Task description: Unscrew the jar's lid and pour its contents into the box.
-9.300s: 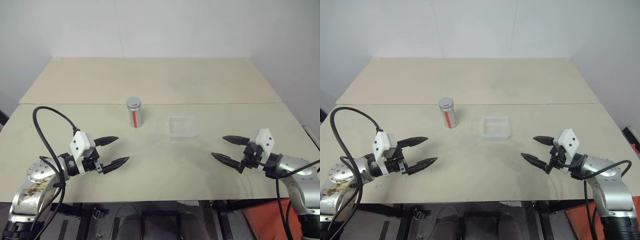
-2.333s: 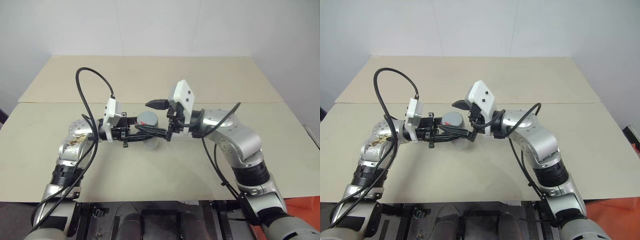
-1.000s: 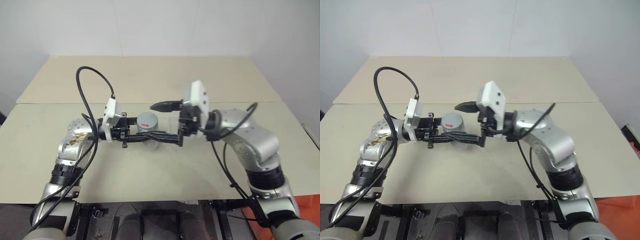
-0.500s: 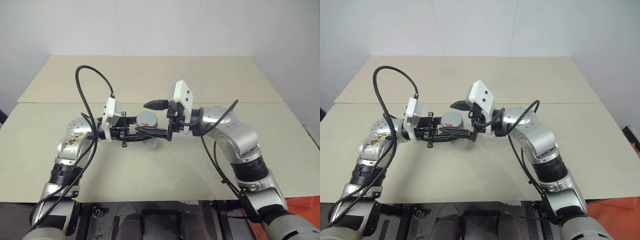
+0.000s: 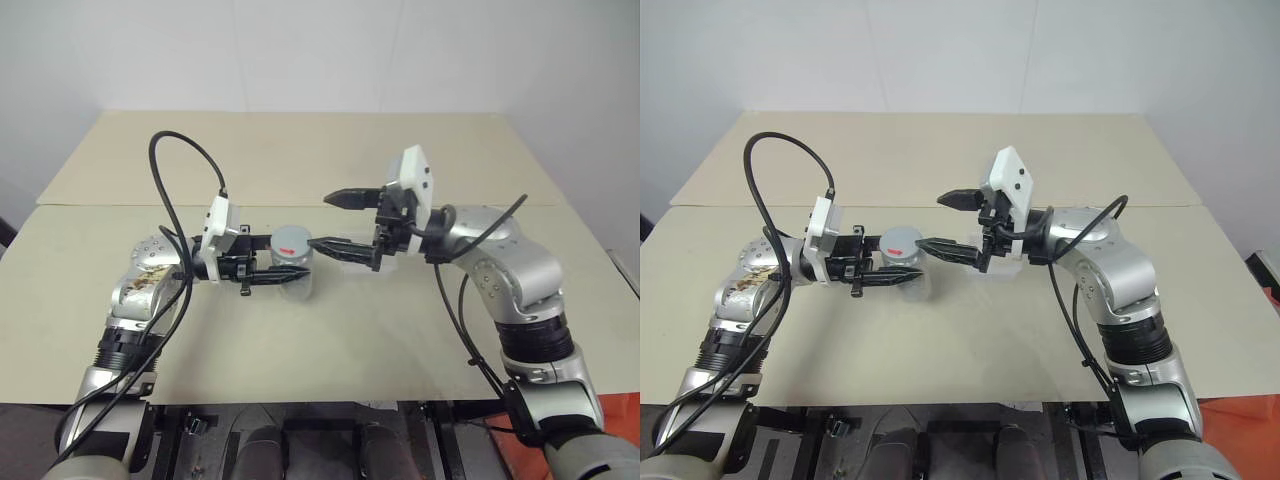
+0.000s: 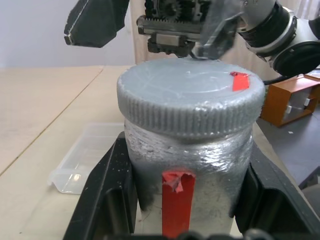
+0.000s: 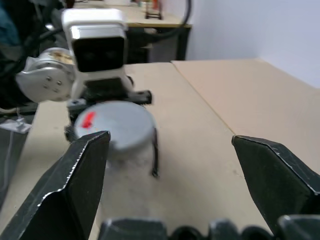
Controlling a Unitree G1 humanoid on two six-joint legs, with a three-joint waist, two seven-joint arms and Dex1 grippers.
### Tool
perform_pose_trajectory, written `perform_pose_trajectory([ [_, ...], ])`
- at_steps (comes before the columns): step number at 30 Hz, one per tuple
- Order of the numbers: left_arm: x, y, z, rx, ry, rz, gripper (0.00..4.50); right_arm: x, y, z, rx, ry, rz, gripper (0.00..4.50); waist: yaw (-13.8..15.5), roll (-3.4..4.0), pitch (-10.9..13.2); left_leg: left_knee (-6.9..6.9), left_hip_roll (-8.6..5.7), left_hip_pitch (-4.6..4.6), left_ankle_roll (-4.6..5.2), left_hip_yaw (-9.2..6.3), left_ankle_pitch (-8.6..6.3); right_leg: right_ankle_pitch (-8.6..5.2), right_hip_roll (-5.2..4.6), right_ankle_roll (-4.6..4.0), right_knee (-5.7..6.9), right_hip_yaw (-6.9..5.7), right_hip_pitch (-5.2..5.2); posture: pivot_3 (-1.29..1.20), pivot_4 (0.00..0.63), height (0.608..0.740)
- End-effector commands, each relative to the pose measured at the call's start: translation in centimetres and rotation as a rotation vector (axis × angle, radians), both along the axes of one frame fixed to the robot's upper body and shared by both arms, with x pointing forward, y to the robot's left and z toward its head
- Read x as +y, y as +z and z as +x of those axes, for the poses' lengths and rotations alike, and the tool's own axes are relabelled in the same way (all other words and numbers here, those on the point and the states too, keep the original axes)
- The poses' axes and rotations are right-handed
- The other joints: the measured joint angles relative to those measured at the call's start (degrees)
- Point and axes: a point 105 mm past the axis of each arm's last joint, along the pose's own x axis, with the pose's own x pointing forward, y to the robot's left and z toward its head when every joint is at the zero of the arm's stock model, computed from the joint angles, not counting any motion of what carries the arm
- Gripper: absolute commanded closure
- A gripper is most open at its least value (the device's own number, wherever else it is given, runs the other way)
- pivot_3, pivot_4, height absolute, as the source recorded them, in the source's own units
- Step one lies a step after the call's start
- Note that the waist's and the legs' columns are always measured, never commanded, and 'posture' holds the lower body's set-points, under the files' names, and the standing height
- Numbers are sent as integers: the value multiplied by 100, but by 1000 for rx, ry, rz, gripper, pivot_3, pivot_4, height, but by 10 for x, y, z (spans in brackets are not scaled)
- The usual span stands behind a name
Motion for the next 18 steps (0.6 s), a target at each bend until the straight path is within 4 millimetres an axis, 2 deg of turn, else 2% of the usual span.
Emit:
perform_pose_trajectory([
  [1, -1, 9, -4, -48, -18, 0, 2467, -7, 10, -2, -55, -17, 15, 17, -4, 0, 0, 0, 0, 0, 0, 0, 0, 0, 0, 0, 0, 1, 0, 0, 150, 740],
  [7, 1, 9, -3, -42, -7, -1, 2467, -5, 20, -13, -72, 30, 47, 17, -4, 0, 0, 0, 0, 0, 0, 0, 0, 0, 0, 0, -1, 0, 0, 0, 150, 740],
  [13, -3, 8, -1, -35, -10, -8, 2467, 16, 23, -28, -80, 120, 63, 17, -7, 0, 0, 0, 1, 0, 0, -1, 0, 0, 0, 0, 0, 0, 0, 0, 150, 740],
  [18, -5, 9, -1, -36, -17, -12, 2467, 34, 18, -23, -81, 120, 42, 17, -7, 0, 0, 0, 1, 1, 0, -1, 0, 0, 0, 0, 1, 0, 0, 0, 150, 740],
])
